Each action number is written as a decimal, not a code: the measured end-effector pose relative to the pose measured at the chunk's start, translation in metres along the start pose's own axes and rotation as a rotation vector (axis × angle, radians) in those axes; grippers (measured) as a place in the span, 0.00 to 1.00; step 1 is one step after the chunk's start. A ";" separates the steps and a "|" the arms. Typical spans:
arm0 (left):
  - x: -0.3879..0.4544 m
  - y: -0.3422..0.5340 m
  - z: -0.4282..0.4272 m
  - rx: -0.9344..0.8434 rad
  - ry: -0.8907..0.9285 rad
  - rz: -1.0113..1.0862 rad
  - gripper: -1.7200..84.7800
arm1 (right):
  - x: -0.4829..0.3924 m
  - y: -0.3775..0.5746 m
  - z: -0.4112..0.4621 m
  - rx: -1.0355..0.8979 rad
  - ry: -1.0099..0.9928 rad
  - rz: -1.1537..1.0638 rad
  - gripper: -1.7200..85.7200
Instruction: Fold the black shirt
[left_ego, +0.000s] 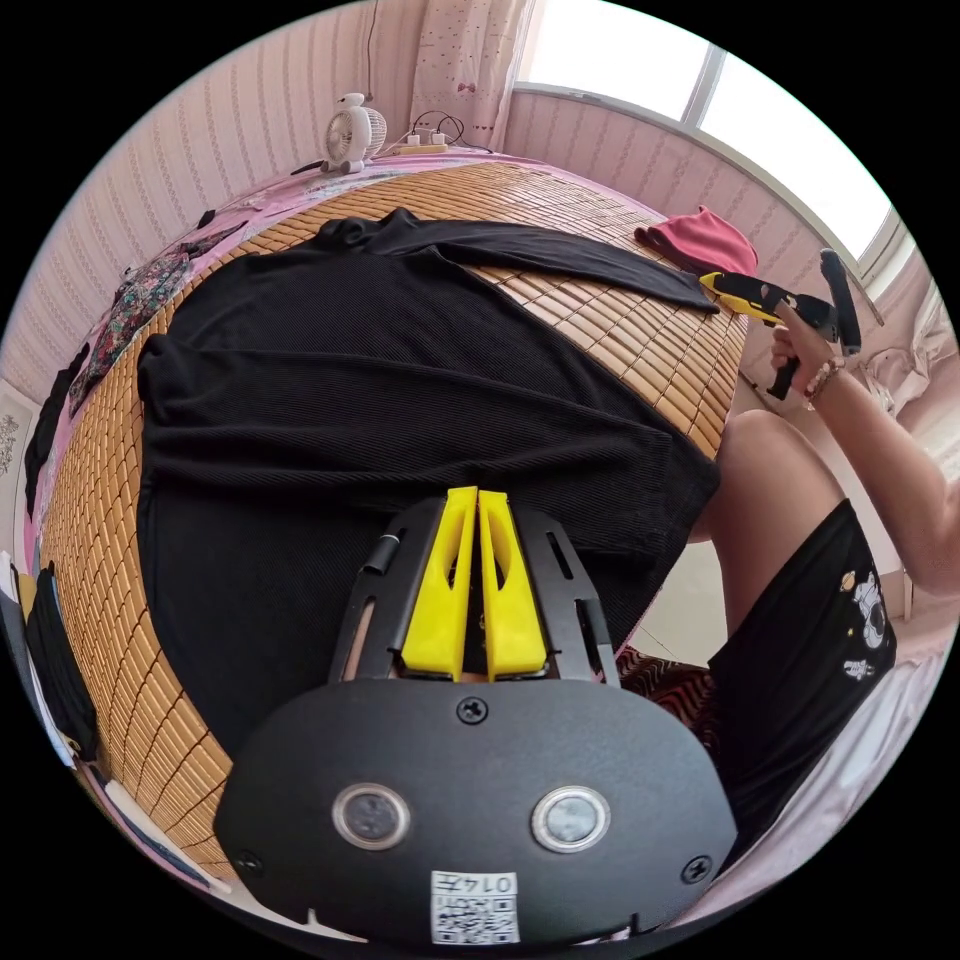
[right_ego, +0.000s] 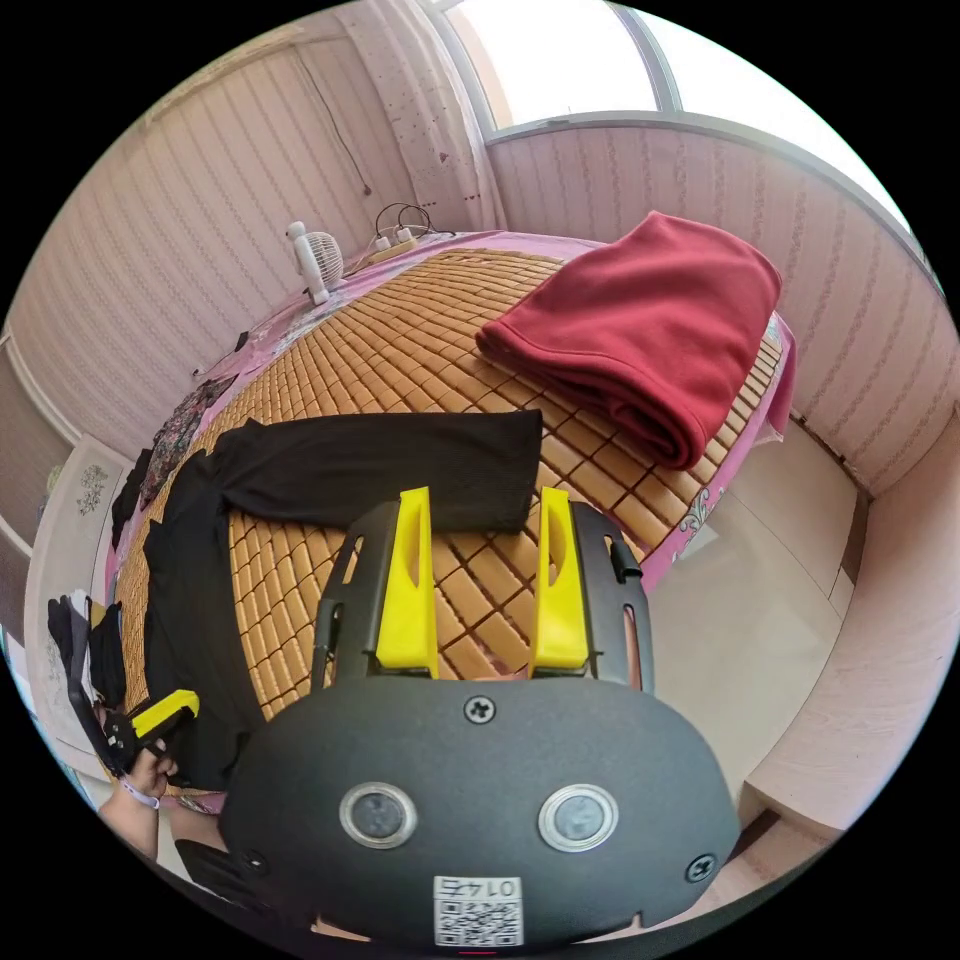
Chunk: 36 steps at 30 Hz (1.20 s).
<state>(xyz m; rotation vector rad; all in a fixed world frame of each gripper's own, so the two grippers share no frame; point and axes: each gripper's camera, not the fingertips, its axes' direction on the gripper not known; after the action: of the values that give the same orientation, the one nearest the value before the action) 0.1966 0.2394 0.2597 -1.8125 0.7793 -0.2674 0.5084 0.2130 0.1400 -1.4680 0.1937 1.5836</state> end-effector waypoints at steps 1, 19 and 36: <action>0.002 0.002 -0.002 0.009 -0.020 0.022 0.01 | 0.008 -0.005 0.016 -0.032 0.011 0.022 0.13; -0.050 -0.012 -0.034 -0.006 0.095 -0.031 0.01 | -0.074 -0.034 -0.036 0.096 -0.190 -0.227 0.03; -0.188 0.141 -0.175 0.099 0.039 -0.567 0.02 | -0.334 0.232 -0.102 -0.509 -1.336 -1.251 0.09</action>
<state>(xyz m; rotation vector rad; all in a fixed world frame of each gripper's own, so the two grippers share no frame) -0.0921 0.1979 0.2340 -1.9059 0.2543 -0.6969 0.3663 -0.1526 0.2891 -0.2932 -1.6283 1.1556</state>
